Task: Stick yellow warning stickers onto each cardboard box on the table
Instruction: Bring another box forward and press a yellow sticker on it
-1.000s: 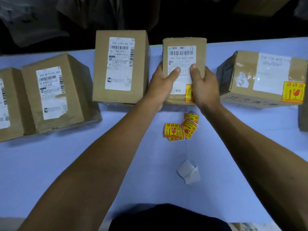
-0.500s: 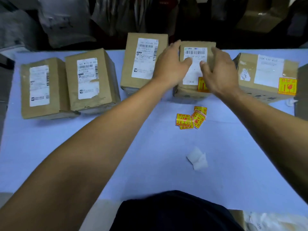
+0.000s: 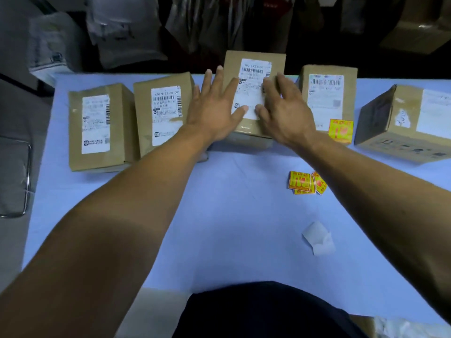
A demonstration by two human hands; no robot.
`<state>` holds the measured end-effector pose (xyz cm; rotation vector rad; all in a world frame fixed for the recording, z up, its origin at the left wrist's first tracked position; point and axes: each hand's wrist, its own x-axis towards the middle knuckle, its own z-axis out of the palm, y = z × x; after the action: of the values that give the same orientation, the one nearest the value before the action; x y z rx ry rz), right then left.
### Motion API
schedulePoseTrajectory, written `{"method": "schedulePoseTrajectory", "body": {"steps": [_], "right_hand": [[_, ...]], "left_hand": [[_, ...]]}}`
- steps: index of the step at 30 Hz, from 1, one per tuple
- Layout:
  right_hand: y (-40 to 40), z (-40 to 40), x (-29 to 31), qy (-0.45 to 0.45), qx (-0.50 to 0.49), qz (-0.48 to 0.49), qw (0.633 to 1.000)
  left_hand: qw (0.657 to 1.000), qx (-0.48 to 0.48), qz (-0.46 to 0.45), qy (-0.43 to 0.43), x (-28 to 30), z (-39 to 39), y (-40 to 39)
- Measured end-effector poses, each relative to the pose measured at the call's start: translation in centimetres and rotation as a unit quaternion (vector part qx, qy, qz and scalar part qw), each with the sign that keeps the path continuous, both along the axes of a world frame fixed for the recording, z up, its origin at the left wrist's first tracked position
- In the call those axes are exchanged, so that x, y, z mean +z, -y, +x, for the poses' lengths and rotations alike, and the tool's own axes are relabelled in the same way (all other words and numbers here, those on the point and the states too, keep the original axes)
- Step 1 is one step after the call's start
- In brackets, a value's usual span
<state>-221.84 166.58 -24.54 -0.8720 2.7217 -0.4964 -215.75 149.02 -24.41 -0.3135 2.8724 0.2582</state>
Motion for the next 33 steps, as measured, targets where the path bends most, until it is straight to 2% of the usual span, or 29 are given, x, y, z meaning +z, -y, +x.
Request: {"method": "schedulePoseTrajectory", "body": {"steps": [3,6,11,13,15,16,18,19,20,22,25,29,33], "right_hand": [[1.2,0.1,-1.3,0.029,-0.036,-0.025,0.999],[1.9,1.1,-2.4,0.041,-0.057,-0.074,0.995],[0.0,3.5,-3.5,0.053,-0.043,-0.122,0.990],[-0.6,4.6,-3.7,0.076,-0.065,-0.148,0.984],[-0.4,4.8,-3.8,0.153,-0.128,-0.216,0.956],[-0.1,4.6,-3.6,0.217,-0.188,-0.265,0.921],[0.3,3.8,-3.6,0.332,-0.302,-0.347,0.823],[0.3,3.5,-3.8,0.376,-0.329,-0.367,0.785],[0.2,3.3,-4.0,0.405,-0.332,-0.368,0.769],[0.0,3.2,-4.6,0.426,-0.311,-0.353,0.773],[0.0,3.5,-4.5,0.434,-0.303,-0.357,0.770],[-0.8,5.3,-3.7,0.440,-0.296,-0.394,0.751],[-3.2,9.7,-2.9,0.451,-0.273,-0.385,0.757]], "left_hand": [[0.997,0.004,0.078,0.005,-1.4,-0.8,0.2],[0.985,0.039,0.168,-0.029,-2.9,-0.1,-0.5],[0.980,0.050,0.176,-0.075,-3.7,3.6,-2.3],[0.971,0.062,0.211,-0.090,-3.8,4.4,-2.6],[0.931,0.143,0.317,-0.111,-3.7,4.0,-2.5],[0.886,0.218,0.389,-0.125,-3.8,3.6,-2.3],[0.777,0.357,0.503,-0.127,-4.1,2.9,-1.9],[0.746,0.388,0.531,-0.106,-4.4,2.8,-1.7],[0.738,0.394,0.542,-0.077,-4.7,2.8,-1.6],[0.742,0.385,0.548,-0.036,-4.9,3.0,-1.6],[0.749,0.374,0.547,-0.022,-4.4,3.1,-1.5],[0.746,0.379,0.543,-0.073,-2.9,5.7,-2.9],[0.743,0.369,0.549,-0.104,-1.9,10.8,-5.4]]}}
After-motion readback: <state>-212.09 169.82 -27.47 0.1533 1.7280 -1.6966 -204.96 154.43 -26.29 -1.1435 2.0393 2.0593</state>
